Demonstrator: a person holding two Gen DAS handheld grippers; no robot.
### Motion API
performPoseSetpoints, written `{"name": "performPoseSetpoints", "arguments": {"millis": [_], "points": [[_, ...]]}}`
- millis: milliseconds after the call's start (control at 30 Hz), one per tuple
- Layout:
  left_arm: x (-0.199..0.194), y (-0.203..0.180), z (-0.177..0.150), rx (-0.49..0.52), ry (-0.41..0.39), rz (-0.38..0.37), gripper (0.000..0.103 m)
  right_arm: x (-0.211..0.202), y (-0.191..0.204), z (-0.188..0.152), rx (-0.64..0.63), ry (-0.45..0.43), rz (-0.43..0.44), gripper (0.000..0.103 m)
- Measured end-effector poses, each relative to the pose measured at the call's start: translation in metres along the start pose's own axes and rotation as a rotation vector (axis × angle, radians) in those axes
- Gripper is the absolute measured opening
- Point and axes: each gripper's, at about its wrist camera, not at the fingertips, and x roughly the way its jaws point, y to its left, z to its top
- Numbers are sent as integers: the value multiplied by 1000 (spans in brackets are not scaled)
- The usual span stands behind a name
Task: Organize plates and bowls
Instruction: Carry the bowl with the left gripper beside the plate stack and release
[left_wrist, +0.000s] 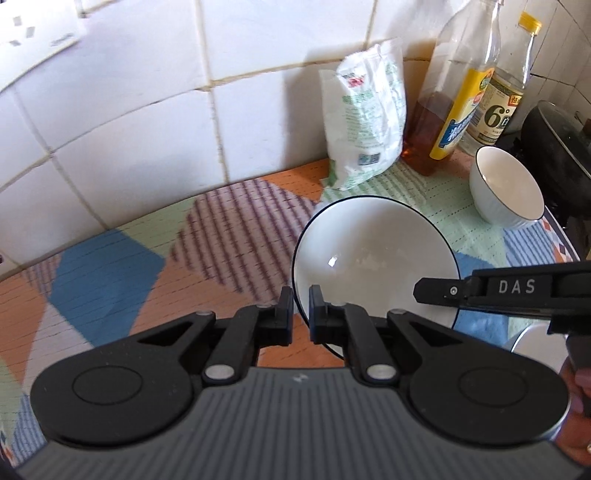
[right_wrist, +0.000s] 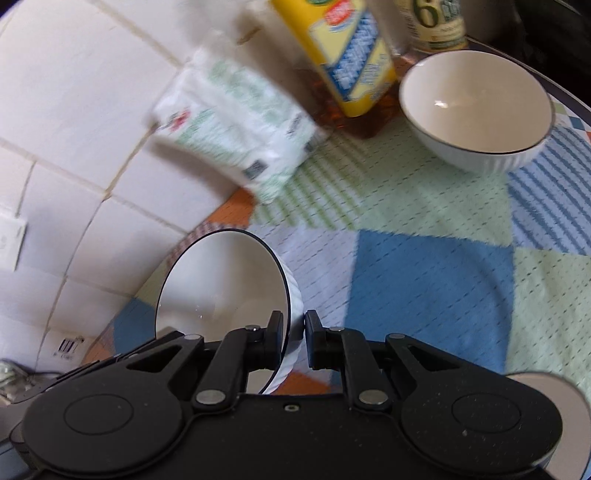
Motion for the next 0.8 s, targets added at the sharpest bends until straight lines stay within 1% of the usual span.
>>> {"name": "performPoseSetpoints", "arguments": {"millis": [133,233,333,400,433,500,633,800], "points": [[-14,18,-10,-10,-3,35,7,3,20,-12,-49,9,20,16],[-18,33,-17,-31,5,64,7,10,37,-22,-103,36,27,17],[-18,45,-22,-42,7,65,7,19,50,-31,-155,51,8,17],[-19,48,-24,-28,9,34,8,23,58,-35,-201,51,-41,17],[-19,49,-25,-24,7,35,8,24,63,-39,-236,48,-71,17],[-18,49,-26,-2,3,59,8,26,68,-44,-278,54,-86,18],[-9,55,-29,-42,39,39,8,30,73,-51,-330,43,-130,18],[-2,59,-37,-45,54,39,8,32,73,-57,-337,25,-137,18]]}}
